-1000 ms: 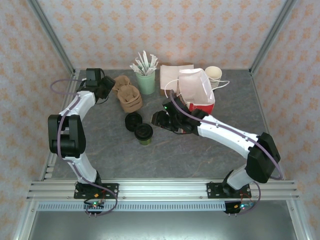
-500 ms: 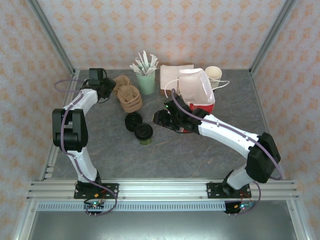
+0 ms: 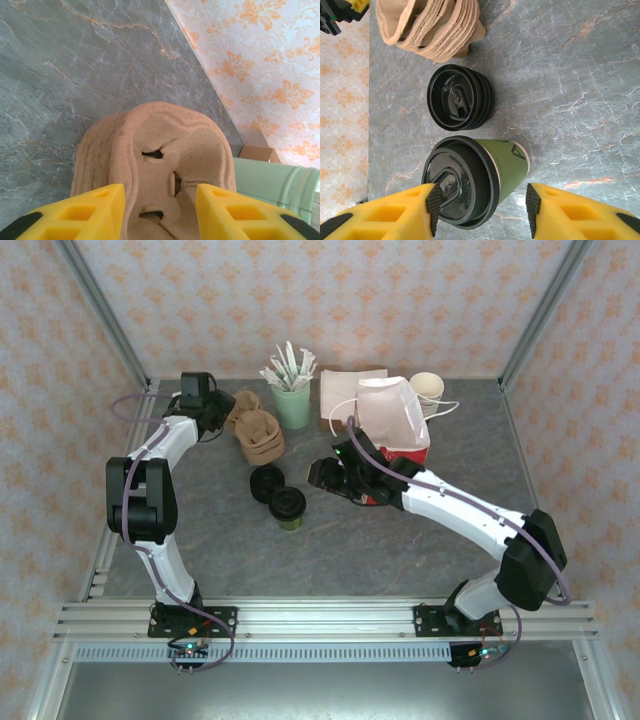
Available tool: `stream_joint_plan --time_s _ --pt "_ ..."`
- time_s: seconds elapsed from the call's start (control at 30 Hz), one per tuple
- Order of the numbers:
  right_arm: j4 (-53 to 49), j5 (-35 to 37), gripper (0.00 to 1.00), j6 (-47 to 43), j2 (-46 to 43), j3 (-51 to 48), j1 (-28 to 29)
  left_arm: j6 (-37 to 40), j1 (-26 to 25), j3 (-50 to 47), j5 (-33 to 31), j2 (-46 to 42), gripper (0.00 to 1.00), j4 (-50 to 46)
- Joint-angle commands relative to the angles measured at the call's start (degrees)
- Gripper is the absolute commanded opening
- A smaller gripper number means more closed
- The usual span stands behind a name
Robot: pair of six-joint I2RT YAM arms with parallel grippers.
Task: Pack the takeout coffee
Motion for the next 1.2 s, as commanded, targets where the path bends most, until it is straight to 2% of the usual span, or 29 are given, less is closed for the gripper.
stream_joint_plan --time_s 0.0,0.87,1.17 --pt "-0.7 1.6 0.51 -0.3 -1.7 -1.2 -0.3 0.0 -0.3 0.6 -3.6 -0.9 0.45 -1.8" --pt "0.0 2.0 0.51 0.6 -3.5 -3.1 -0.3 -1.2 -1.7 0.7 -2.3 0.7 0.46 -1.5" --pt "0.1 2.0 0.51 0.6 -3.5 -3.3 -0.3 0.3 -1.8 -0.2 -6.6 -1.6 0.46 -5.8"
